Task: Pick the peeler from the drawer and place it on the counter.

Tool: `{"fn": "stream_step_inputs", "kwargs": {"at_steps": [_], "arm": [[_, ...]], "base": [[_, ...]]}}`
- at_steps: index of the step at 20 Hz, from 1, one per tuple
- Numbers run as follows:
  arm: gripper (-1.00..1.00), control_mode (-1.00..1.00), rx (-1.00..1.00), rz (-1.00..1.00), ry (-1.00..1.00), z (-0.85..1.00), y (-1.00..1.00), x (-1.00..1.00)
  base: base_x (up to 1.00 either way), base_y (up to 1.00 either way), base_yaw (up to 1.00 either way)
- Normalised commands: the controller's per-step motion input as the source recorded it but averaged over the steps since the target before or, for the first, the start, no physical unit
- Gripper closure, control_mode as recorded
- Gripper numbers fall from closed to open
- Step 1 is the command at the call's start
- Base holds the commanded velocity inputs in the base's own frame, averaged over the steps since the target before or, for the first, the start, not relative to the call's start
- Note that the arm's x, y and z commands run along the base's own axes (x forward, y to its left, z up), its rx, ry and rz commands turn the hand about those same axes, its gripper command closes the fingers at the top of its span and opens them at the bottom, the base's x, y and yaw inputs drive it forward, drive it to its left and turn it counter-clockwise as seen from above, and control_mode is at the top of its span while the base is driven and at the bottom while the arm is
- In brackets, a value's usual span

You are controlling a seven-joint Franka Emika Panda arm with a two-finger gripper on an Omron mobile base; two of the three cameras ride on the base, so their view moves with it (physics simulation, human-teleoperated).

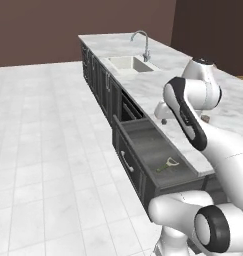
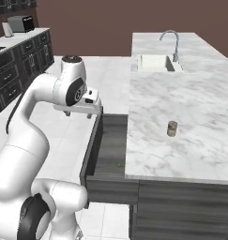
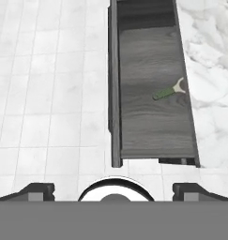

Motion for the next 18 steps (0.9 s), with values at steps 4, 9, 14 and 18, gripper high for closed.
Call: {"fn": "stream_step_inputs", "kwargs": {"at_steps": [4, 9, 14, 18], "arm": [[-1.0, -1.0, 0.05, 0.02, 0.0, -0.66, -0.02, 0.2], [-1.0, -1.0, 0.03, 0.01, 0.0, -0.68, 0.0, 0.24], [-1.0, -1.0, 0.01, 0.01, 0.0, -0.61, -0.04, 0.13], [-1.0, -1.0, 0.01, 0.01, 0.0, -0.56, -0.12, 0.0]], "base": [[0.0, 0.0, 0.0], [0.0, 0.0, 0.0], [0.0, 0.0, 0.0], [0.0, 0.0, 0.0]]}}
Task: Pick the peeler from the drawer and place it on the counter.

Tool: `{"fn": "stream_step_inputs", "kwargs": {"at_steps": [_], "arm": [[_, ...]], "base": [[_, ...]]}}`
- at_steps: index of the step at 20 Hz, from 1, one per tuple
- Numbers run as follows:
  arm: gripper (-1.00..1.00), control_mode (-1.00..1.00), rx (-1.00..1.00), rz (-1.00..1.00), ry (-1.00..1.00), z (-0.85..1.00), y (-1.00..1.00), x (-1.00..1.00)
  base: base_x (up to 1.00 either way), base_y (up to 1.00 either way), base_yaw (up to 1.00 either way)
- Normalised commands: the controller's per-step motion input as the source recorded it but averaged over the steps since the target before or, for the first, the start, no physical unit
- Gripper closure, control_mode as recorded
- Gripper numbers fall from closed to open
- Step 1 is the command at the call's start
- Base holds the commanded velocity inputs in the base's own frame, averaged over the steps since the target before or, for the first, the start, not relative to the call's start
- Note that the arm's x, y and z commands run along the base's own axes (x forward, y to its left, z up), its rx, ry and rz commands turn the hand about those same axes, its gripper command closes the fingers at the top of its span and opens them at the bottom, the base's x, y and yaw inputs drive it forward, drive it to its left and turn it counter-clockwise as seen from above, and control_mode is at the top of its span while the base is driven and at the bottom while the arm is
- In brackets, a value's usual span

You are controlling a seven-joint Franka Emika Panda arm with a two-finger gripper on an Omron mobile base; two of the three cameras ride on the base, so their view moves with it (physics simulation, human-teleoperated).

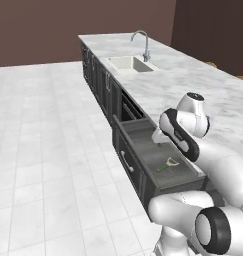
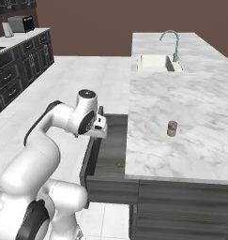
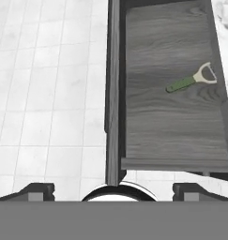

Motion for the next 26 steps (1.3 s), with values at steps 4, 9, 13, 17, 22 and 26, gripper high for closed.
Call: {"fn": "stream_step_inputs", "kwargs": {"at_steps": [4, 9, 13, 17, 22, 26], "arm": [[-1.0, -1.0, 0.01, 0.02, 0.0, -0.53, -0.11, 0.0], [-1.0, -1.0, 0.0, 0.04, 0.0, -0.55, 0.0, 0.18], [-1.0, -1.0, 0.0, 0.07, 0.0, -0.58, 0.0, 0.44], [-1.0, -1.0, 0.0, 0.11, 0.01, -0.54, 0.0, 0.49], [-1.0, -1.0, 0.02, 0.15, 0.0, -0.43, 0.0, 0.42], [-1.0, -1.0, 0.02, 0.15, 0.03, -0.45, 0.05, 0.47]], "base": [[0.0, 0.0, 0.0], [0.0, 0.0, 0.0], [0.0, 0.0, 0.0], [0.0, 0.0, 0.0], [0.0, 0.0, 0.0], [0.0, 0.0, 0.0]]}}
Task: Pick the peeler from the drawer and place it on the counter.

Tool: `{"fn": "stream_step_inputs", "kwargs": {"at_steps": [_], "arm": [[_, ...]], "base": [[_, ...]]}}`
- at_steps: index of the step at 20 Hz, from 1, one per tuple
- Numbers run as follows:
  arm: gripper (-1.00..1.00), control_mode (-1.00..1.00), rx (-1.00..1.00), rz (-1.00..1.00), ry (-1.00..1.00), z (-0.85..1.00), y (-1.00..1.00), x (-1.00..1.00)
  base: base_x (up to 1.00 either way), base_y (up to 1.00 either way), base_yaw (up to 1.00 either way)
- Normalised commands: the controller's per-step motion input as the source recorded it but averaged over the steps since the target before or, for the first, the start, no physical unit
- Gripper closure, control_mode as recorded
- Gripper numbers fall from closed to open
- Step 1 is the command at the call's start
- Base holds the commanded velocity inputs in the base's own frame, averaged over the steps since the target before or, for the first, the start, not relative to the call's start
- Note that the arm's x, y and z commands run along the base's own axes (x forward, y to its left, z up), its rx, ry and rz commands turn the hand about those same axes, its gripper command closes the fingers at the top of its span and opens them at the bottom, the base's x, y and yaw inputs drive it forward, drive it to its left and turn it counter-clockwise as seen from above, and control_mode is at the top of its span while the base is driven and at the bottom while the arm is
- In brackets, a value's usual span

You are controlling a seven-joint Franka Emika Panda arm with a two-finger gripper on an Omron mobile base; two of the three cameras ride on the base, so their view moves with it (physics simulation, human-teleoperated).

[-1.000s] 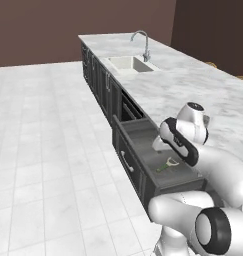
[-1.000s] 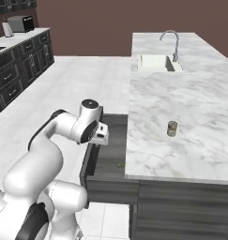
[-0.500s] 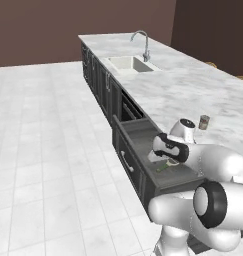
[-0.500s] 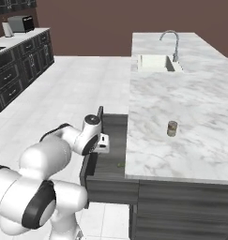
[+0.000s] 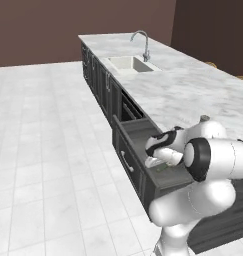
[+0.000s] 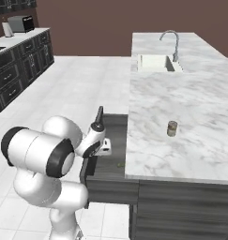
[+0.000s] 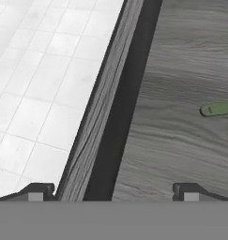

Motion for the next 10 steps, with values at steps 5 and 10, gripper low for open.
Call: {"fn": "stream_step_inputs", "kwargs": {"at_steps": [5, 10], "arm": [[-1.0, -1.0, 0.03, 0.13, 0.08, -0.56, 0.23, 0.48], [-1.0, -1.0, 0.08, 0.11, 0.12, -0.71, 0.39, 0.52]], "base": [[0.0, 0.0, 0.0], [0.0, 0.0, 0.0]]}}
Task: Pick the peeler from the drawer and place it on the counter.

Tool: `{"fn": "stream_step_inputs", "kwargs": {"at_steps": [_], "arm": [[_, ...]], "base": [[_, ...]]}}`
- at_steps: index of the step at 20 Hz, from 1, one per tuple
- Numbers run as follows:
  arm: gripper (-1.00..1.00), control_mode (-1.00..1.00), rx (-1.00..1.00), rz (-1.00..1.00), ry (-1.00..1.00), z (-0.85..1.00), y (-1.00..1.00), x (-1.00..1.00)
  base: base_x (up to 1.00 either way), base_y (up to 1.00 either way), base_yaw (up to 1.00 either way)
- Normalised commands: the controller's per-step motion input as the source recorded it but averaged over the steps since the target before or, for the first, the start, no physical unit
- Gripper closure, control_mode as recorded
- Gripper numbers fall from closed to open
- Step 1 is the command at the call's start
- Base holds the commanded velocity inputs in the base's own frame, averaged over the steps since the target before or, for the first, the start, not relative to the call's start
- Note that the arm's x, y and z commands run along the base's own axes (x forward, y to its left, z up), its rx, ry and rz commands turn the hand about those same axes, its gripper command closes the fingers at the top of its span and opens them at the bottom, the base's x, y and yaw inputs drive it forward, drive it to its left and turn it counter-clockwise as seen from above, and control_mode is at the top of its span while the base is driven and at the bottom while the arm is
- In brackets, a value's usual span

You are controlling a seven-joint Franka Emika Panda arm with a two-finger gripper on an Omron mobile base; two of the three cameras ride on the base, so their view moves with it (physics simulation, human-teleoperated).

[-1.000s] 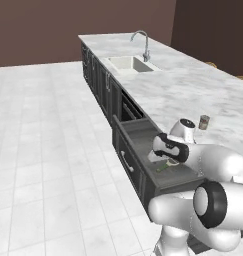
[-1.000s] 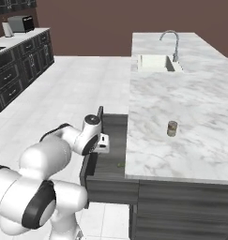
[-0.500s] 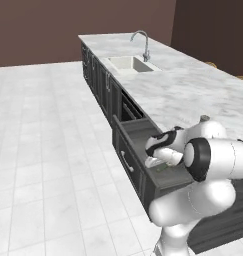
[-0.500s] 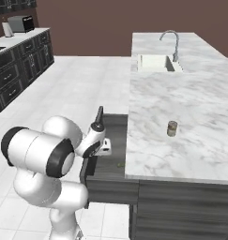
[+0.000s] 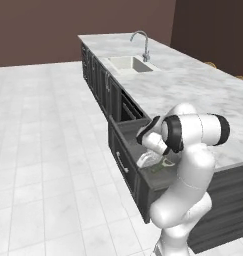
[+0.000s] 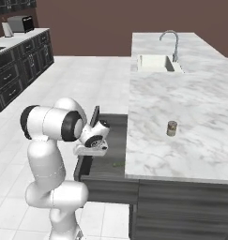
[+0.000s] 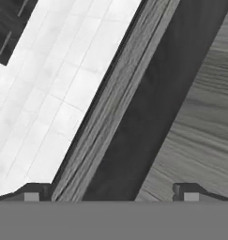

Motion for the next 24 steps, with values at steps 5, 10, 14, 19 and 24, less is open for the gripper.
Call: {"fn": "stream_step_inputs", "kwargs": {"at_steps": [5, 10, 14, 19, 24], "arm": [[-1.0, -1.0, 0.09, 0.09, 0.07, -0.69, 0.6, 0.4], [-1.0, -1.0, -0.01, 0.06, 0.02, -0.67, 1.0, 0.38], [-1.0, -1.0, -0.09, 0.0, 0.0, -0.91, 1.0, 0.28], [-1.0, -1.0, -0.26, -0.01, -0.05, -0.81, 1.0, 0.23], [-1.0, -1.0, -0.36, -0.04, -0.28, -0.24, 1.0, 0.1]], "base": [[0.0, 0.0, 0.0], [0.0, 0.0, 0.0], [0.0, 0.0, 0.0], [0.0, 0.0, 0.0], [0.0, 0.0, 0.0]]}}
